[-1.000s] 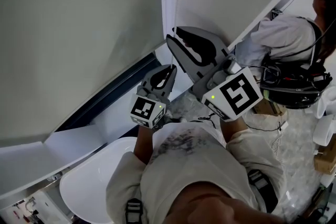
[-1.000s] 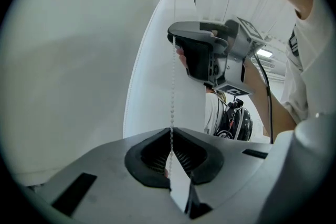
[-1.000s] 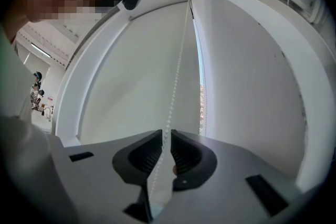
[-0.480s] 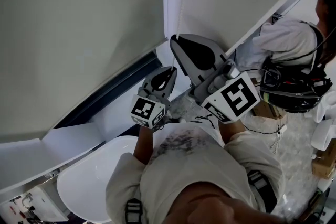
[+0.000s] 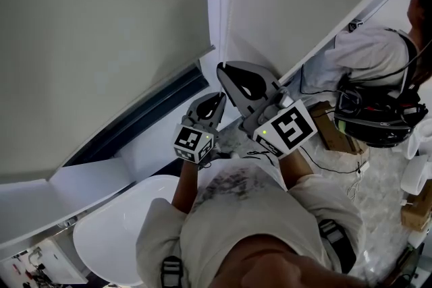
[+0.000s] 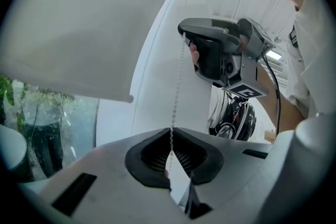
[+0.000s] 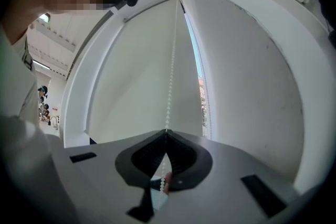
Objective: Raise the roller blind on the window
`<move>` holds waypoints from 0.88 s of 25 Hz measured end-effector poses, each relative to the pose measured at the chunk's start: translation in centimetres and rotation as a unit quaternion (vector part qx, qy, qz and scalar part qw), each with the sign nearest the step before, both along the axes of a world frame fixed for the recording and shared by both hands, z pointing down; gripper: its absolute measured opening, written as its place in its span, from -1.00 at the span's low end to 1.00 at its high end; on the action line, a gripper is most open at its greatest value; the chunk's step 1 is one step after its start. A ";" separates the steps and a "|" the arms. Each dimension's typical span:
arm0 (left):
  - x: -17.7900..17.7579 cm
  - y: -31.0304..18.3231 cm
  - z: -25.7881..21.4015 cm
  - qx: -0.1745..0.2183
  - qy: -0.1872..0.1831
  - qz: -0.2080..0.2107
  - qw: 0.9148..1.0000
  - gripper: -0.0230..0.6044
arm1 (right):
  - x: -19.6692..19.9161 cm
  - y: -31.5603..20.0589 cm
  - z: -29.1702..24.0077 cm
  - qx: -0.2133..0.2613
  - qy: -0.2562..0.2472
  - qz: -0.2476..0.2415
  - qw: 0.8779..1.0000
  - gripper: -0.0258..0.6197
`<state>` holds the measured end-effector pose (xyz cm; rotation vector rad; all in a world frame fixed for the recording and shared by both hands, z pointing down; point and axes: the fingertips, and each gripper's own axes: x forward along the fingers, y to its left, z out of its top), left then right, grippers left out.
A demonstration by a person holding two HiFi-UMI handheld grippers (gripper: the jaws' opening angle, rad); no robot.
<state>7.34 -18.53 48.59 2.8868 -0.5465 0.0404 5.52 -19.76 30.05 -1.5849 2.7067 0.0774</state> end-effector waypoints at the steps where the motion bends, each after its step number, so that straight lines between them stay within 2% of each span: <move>1: 0.0 0.0 0.5 -0.003 -0.002 -0.001 1.000 -0.87 | 0.0 0.0 0.4 -0.003 0.001 -0.001 1.000 -0.73; 22: -0.7 0.6 9.6 -0.061 -0.018 -0.011 0.998 -0.87 | -0.7 1.0 9.2 -0.061 0.030 -0.018 0.998 -0.73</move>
